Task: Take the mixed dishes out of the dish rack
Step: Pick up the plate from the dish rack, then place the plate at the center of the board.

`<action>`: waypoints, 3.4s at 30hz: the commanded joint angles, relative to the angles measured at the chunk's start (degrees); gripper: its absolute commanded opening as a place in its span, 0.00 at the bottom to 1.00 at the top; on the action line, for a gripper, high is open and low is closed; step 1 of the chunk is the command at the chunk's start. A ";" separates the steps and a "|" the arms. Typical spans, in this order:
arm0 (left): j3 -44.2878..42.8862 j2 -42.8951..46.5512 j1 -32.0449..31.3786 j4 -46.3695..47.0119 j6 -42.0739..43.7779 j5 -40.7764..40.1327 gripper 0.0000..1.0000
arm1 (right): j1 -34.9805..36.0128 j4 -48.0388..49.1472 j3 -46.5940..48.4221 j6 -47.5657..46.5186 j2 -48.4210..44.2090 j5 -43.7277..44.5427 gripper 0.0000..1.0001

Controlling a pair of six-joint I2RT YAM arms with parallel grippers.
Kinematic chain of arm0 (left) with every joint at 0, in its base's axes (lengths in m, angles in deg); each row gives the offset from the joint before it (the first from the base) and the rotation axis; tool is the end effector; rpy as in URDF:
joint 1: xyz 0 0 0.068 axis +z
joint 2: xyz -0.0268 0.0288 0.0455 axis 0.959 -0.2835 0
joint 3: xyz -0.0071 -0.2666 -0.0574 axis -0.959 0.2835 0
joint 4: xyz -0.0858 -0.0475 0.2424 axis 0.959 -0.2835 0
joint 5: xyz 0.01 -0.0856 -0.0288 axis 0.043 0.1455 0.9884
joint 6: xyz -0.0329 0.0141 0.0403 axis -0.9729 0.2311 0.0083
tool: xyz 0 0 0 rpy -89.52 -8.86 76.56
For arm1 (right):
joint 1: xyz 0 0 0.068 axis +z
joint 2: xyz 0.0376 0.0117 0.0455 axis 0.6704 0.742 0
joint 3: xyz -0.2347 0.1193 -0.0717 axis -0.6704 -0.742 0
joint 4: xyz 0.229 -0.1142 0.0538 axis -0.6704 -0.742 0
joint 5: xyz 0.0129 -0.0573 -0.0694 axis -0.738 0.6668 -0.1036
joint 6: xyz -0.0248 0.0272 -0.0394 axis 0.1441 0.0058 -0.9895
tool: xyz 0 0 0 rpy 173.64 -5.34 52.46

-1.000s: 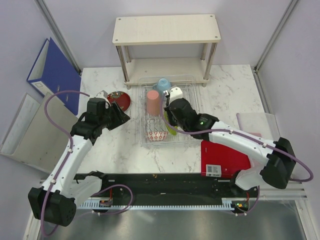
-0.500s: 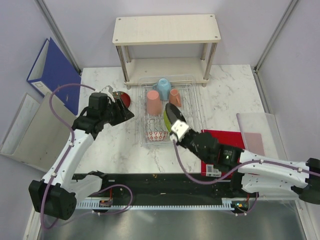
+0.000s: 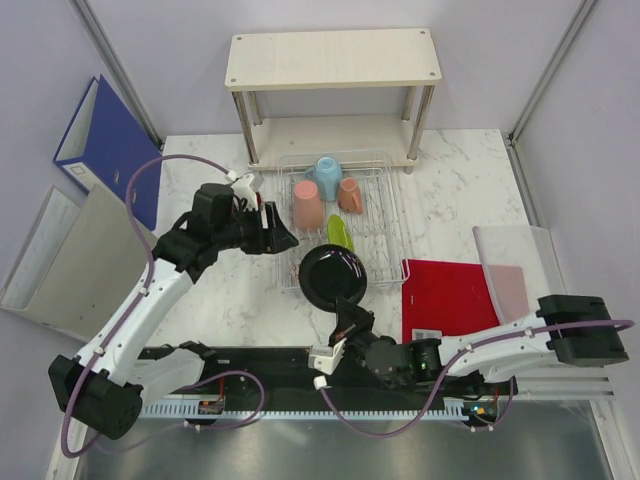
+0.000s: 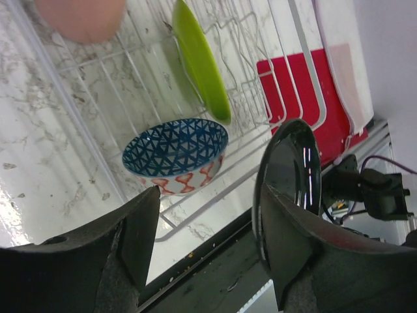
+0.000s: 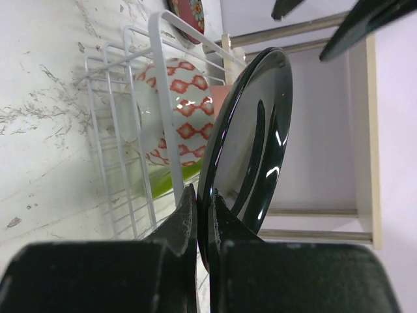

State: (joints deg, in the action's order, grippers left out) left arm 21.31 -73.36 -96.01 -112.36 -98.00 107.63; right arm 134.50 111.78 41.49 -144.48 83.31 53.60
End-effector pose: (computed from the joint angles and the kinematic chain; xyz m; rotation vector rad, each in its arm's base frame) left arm 0.2036 -0.0979 0.3312 0.1520 2.2790 -0.8549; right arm 0.0166 0.2346 0.2095 -1.4535 0.9676 -0.3237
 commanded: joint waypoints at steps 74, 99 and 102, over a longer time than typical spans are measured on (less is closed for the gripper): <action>-17.24 -35.61 28.28 17.06 -11.52 -19.65 0.02 | 2.87 -14.67 6.20 53.78 -39.60 19.07 0.98; -17.24 -46.09 28.90 10.56 -7.90 -14.79 0.52 | 1.64 -13.26 6.38 54.39 -31.96 18.55 0.98; -16.19 -44.77 28.90 9.42 -8.52 -15.32 0.58 | 1.03 -13.00 6.47 54.74 -30.64 17.67 0.98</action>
State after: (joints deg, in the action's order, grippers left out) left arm 4.22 -120.46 -67.18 -101.22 -106.81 91.92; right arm 136.22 97.29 47.96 -91.12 51.55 72.07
